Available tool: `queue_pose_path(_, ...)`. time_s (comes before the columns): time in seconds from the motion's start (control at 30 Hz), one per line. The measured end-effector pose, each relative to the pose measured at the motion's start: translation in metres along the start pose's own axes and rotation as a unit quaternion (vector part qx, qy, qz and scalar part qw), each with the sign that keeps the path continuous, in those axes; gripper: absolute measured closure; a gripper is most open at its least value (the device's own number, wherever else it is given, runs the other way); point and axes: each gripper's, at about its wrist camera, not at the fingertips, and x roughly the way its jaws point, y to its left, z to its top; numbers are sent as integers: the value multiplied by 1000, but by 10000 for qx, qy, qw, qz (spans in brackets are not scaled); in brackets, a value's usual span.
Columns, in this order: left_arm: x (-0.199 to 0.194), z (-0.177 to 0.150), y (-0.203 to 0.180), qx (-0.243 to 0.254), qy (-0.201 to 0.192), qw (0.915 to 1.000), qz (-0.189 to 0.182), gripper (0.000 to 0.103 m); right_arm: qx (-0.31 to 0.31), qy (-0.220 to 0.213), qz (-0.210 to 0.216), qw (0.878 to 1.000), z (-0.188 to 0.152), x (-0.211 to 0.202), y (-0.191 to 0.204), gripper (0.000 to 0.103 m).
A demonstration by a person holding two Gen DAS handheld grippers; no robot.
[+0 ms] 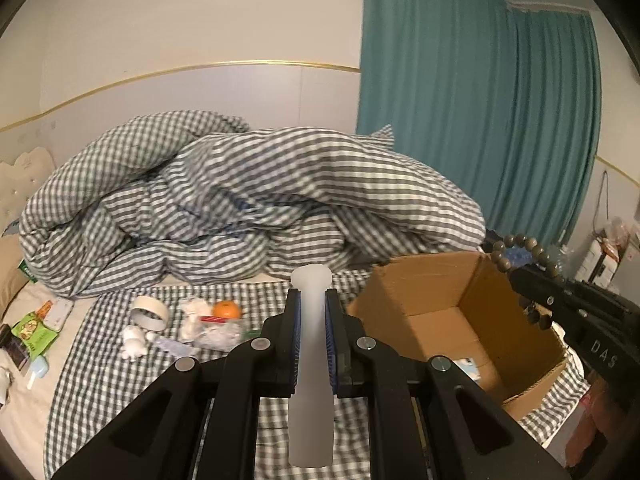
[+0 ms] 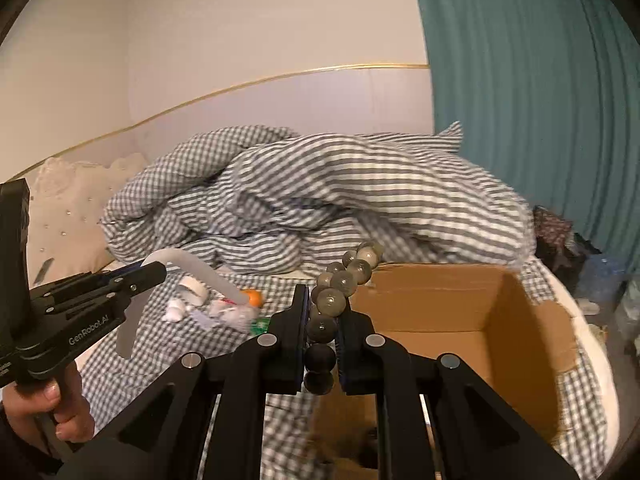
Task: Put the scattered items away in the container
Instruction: 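Carry the bracelet with the right gripper and release it into the box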
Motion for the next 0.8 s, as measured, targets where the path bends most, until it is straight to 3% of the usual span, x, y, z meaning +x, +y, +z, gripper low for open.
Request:
queue_pose_path(0.4,15,13,-70,346,-11,9986,-403,92,357,174,-460,9982,-8,-14,-63,92)
queue_pose_path(0.8,36,9,-116,618,171,9960,-616,92,570,1141,-636,9898,-47,24,-113,92)
